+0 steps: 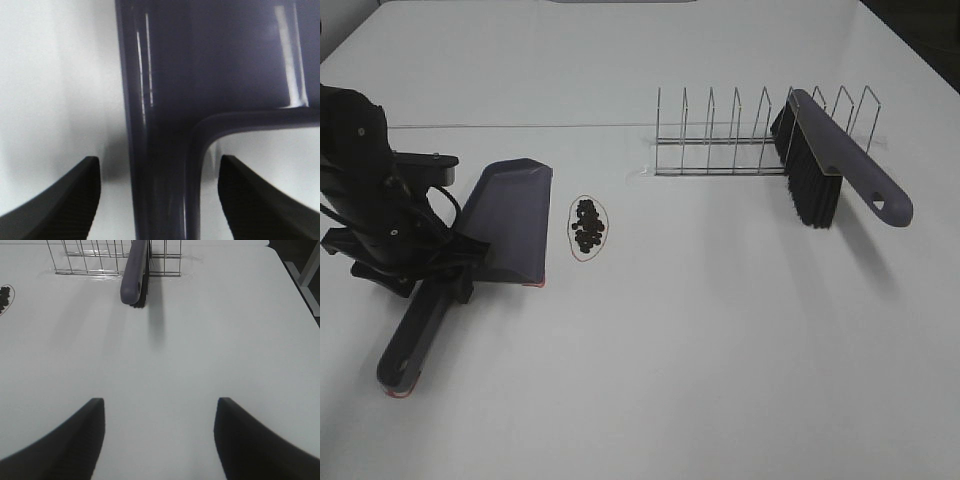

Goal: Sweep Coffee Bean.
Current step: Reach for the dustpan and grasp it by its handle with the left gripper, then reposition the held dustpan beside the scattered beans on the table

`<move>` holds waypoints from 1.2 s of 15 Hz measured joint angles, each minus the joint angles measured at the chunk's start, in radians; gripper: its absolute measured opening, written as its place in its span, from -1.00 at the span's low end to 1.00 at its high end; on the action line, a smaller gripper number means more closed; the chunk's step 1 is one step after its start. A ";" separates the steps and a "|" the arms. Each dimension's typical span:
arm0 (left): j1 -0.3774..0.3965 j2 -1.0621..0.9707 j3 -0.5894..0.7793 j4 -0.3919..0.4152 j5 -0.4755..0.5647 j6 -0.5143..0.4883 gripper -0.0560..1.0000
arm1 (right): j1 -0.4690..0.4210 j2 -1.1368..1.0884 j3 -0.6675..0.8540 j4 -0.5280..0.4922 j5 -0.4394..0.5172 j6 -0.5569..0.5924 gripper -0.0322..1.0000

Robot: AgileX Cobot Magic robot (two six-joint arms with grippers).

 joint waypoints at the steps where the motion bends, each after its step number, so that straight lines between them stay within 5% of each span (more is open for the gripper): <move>1: 0.000 0.012 -0.002 0.004 0.001 0.002 0.32 | 0.000 0.000 0.000 0.000 0.000 0.000 0.24; 5: 0.000 0.020 -0.009 0.015 0.006 0.005 0.27 | 0.000 0.000 0.000 0.000 0.000 0.000 0.24; 8: 0.000 0.021 -0.009 0.015 0.004 0.008 -0.21 | 0.000 0.000 0.000 0.000 0.000 0.000 0.24; 18: -0.007 -0.138 -0.007 0.058 -0.017 -0.076 -0.21 | 0.000 0.000 0.000 0.000 0.000 0.000 0.24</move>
